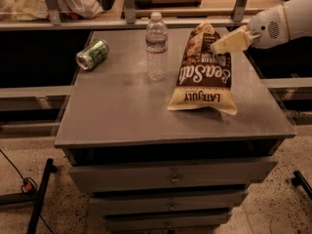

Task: Move brown chip bag near water bottle

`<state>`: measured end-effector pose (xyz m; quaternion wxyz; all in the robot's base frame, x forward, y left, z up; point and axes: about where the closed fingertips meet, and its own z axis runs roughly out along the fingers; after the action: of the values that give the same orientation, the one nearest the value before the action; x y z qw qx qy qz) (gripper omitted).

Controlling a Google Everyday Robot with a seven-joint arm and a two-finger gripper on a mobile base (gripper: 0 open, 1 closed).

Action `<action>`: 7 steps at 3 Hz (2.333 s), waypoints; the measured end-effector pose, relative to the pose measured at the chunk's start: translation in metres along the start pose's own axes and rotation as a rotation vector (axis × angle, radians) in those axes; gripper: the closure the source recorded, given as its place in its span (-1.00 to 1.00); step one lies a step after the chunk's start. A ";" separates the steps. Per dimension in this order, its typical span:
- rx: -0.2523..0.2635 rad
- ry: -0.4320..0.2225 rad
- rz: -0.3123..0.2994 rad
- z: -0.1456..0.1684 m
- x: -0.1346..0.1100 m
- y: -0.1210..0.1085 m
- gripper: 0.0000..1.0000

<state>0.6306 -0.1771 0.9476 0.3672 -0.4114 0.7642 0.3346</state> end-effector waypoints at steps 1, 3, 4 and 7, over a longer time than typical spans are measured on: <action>-0.022 -0.024 0.038 0.010 0.001 0.013 1.00; -0.044 -0.044 0.098 0.033 0.002 0.023 1.00; -0.031 -0.056 0.122 0.038 0.000 0.019 1.00; -0.002 -0.081 0.178 0.042 0.000 0.006 -0.26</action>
Offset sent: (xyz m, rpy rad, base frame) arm -0.0226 0.0351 -0.0128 0.0975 0.0809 -0.0199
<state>0.6373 -0.1403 0.9271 0.3664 -0.3282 0.7819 0.3831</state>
